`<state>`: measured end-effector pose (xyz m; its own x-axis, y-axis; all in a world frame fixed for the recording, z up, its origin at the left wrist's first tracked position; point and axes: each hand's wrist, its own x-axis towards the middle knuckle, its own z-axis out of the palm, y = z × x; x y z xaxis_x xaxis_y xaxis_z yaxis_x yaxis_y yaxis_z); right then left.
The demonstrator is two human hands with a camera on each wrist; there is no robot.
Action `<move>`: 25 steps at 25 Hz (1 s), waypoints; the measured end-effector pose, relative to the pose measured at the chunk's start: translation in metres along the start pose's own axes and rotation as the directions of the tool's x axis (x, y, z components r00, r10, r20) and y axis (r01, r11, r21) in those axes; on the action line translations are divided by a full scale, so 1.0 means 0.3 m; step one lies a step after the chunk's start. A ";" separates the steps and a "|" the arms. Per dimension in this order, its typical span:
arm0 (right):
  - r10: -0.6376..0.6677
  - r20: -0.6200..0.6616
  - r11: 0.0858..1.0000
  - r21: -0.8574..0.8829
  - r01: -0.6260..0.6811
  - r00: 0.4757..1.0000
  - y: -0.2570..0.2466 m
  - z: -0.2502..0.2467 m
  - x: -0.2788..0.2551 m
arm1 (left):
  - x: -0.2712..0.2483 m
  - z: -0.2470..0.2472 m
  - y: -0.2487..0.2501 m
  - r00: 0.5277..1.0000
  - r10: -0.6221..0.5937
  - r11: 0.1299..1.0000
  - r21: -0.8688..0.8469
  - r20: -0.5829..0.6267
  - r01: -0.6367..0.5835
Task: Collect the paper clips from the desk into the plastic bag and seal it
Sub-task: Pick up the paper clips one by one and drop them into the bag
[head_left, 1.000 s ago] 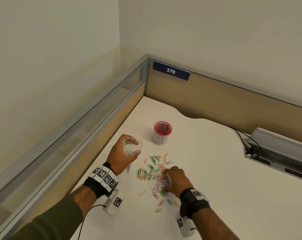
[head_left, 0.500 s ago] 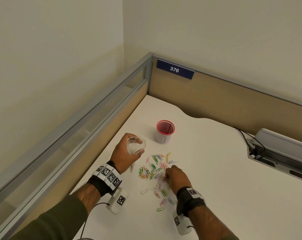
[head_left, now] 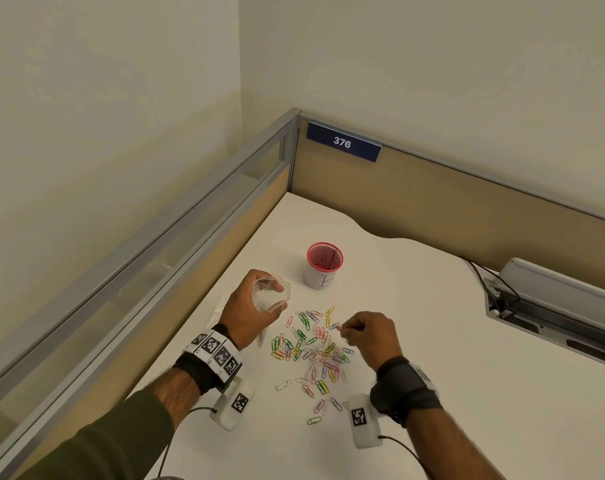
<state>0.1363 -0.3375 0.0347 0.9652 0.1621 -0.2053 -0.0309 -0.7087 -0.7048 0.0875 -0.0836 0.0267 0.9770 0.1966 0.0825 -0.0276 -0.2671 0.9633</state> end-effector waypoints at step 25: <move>-0.384 -0.050 0.922 0.031 0.386 0.922 -0.423 -0.041 -0.015 | -0.011 0.021 0.037 0.998 0.013 0.998 0.060 0.057 -0.017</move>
<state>0.1390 -0.2566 0.1335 0.9148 0.3871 0.1155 0.3357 -0.5695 -0.7503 0.0854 -0.0931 0.0355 0.9871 0.1386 0.0805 -0.0311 -0.3269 0.9445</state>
